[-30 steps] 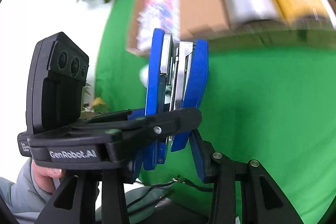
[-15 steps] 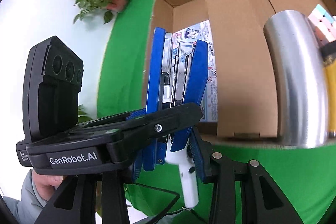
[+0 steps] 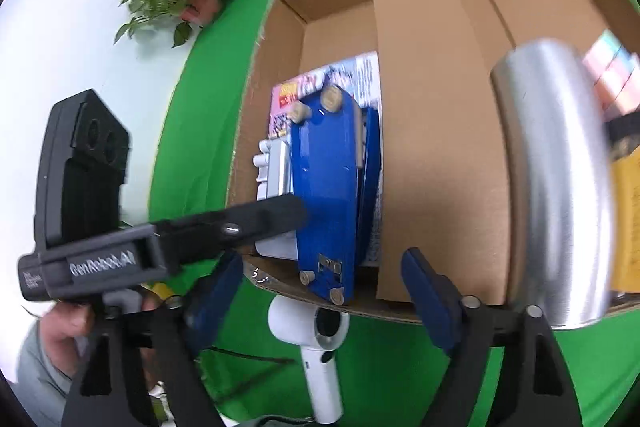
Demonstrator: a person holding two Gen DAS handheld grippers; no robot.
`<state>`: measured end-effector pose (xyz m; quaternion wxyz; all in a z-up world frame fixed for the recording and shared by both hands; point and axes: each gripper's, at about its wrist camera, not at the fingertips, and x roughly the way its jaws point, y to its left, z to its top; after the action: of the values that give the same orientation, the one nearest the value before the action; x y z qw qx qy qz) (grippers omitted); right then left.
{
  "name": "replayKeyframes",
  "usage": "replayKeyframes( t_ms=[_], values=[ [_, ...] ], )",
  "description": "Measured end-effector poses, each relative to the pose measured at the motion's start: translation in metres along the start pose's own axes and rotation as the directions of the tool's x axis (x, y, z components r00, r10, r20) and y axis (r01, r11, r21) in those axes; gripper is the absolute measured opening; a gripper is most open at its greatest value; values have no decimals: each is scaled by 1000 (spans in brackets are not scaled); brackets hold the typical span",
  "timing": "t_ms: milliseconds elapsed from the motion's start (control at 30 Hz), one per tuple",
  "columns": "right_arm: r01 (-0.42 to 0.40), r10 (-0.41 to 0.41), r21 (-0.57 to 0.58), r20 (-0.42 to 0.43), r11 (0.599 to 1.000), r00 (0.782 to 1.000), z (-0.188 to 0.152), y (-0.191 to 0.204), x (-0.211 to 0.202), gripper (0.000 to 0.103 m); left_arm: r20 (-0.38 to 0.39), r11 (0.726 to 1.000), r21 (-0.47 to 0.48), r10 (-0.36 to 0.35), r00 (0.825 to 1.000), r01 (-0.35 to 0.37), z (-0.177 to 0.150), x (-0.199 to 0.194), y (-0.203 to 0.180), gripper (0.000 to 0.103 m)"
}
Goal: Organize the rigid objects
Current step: 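Lower the stapler into the tray beside the phone stand, release, then move the right gripper to the white hair dryer and grasp its handle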
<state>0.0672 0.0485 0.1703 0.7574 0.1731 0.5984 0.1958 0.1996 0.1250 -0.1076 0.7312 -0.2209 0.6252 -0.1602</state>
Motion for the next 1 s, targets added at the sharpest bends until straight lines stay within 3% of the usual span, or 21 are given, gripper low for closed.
replayKeyframes(
  t_ms=[100, 200, 367, 400, 433, 467, 500, 567, 600, 633, 667, 700, 733, 833, 1000],
  values=[
    [71, -68, -65, 58, 995, 996, -4, 14, -19, 91, 86, 997, 36, 68, 994, -72, -7, -27, 0, 65],
    [134, -118, -111, 134, 985, 984, -9, 25, -39, 97, 156, 986, 49, 148, 976, -158, -21, -49, 1, 68],
    [135, -118, -122, 134, 983, 984, -30, 24, -57, 97, 177, 983, 2, 179, 968, -182, -48, -60, 11, 67],
    [120, -105, -125, 122, 985, 987, -37, 23, -60, 91, 180, 985, -2, 171, 969, -174, -53, -61, 13, 62],
    [97, -82, -137, 111, 986, 990, -45, 23, -63, 69, 183, 989, -1, 144, 972, -147, -61, -62, 14, 31],
    [79, -65, -159, 94, 984, 993, -52, 24, -64, 57, 165, 994, 1, 108, 980, -110, -69, -58, 16, 11],
    [79, -66, -179, 76, 981, 995, -60, 26, -63, 45, 145, 995, -3, 99, 984, -100, -74, -55, 18, 1],
    [58, -49, -193, 48, 979, 998, -74, 26, -60, 46, 126, 993, -15, 121, 985, -120, -87, -48, 20, 1],
    [50, -43, -194, 39, 980, 998, -80, 26, -58, 54, 117, 992, -24, 125, 985, -123, -92, -45, 22, 3],
    [43, -39, -194, 24, 980, 999, -87, 25, -55, 80, 103, 991, -41, 134, 986, -130, -97, -41, 25, 18],
    [48, -46, -191, 16, 980, 999, -95, 24, -52, 94, 75, 988, -71, 145, 987, -140, -102, -35, 30, 33],
    [59, -56, -190, 23, 980, 998, -102, 24, -50, 103, 56, 986, -94, 144, 988, -139, -105, -31, 35, 69],
    [62, -59, -195, 22, 979, 998, -108, 23, -47, 102, 46, 986, -118, 124, 991, -118, -110, -27, 41, 83],
    [68, -88, -235, -73, 970, 993, -129, 19, -21, 102, -5, 989, -144, 37, 999, -38, -123, -9, 53, 83],
    [54, -97, -254, -163, 966, 982, -162, 12, 19, 98, -78, 985, -162, -69, 995, 55, -137, 25, 66, 81]
  ],
)
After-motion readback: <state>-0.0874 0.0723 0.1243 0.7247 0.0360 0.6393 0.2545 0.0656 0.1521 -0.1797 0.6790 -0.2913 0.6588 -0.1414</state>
